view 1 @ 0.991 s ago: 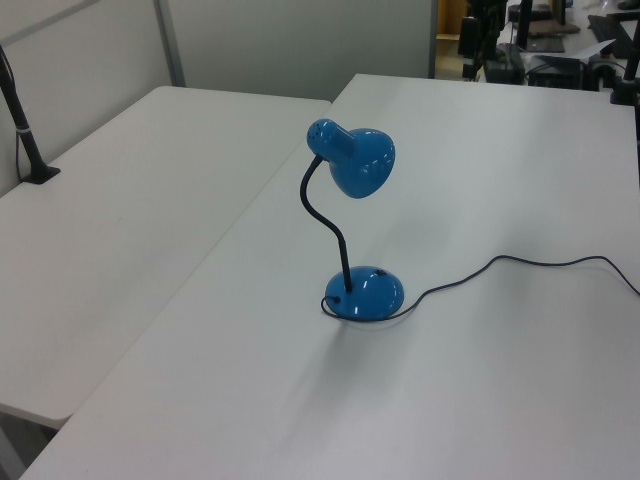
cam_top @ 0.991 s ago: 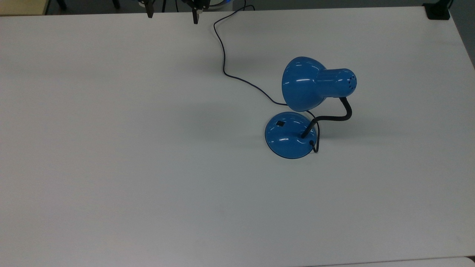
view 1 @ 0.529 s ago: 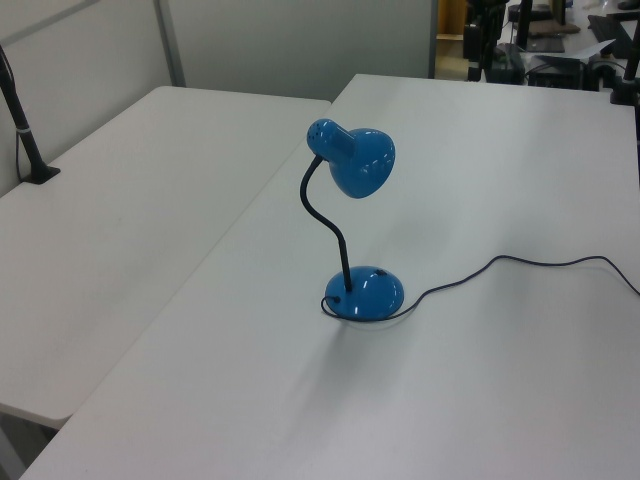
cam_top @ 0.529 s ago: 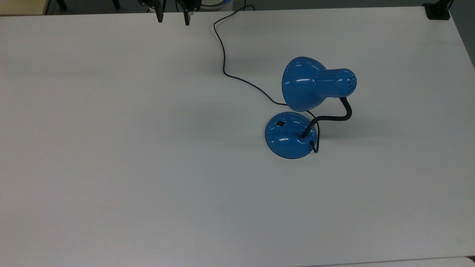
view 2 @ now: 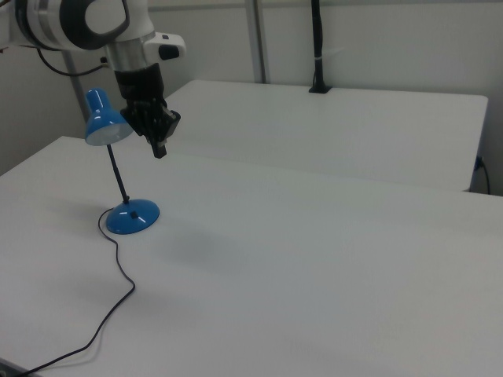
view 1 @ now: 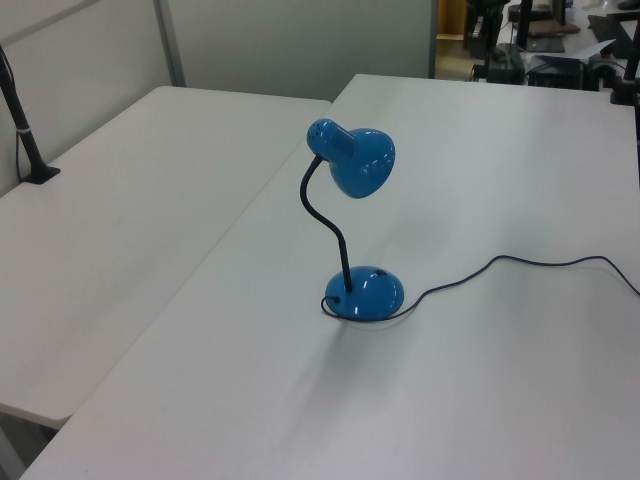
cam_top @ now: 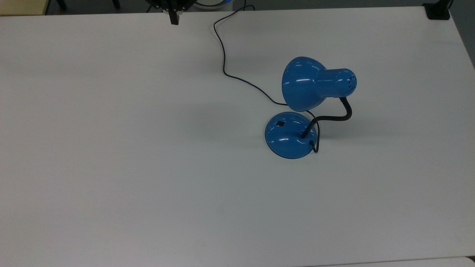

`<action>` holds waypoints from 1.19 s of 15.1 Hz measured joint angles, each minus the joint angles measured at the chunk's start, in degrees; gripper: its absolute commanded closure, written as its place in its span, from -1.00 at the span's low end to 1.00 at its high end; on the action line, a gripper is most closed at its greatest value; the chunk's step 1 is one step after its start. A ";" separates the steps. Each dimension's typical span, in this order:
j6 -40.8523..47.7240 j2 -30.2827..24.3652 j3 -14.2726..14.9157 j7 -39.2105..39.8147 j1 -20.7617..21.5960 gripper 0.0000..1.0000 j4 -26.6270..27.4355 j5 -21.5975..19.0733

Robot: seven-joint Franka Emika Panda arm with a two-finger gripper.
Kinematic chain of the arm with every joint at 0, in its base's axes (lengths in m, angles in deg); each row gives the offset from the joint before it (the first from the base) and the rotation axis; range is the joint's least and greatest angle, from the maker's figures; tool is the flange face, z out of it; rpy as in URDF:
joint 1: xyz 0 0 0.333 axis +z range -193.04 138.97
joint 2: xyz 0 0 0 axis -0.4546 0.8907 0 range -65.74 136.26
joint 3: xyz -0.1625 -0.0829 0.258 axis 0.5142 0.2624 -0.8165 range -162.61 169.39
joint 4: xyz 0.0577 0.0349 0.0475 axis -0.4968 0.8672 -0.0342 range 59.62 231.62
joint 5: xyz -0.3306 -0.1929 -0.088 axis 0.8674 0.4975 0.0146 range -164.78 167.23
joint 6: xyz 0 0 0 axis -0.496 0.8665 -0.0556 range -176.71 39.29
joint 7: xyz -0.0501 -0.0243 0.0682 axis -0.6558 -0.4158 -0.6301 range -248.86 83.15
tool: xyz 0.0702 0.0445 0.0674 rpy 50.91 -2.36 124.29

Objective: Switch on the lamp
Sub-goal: 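Move the gripper down toward the switch on the blue lamp base, then lower the gripper tip onto the switch on the lamp base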

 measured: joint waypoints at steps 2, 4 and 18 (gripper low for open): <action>-0.24 0.07 -0.16 0.72 0.38 1.00 0.13 0.00; -0.93 0.32 -0.25 0.98 1.00 1.00 0.29 0.00; -33.33 4.78 -2.24 16.12 10.06 1.00 19.56 -0.35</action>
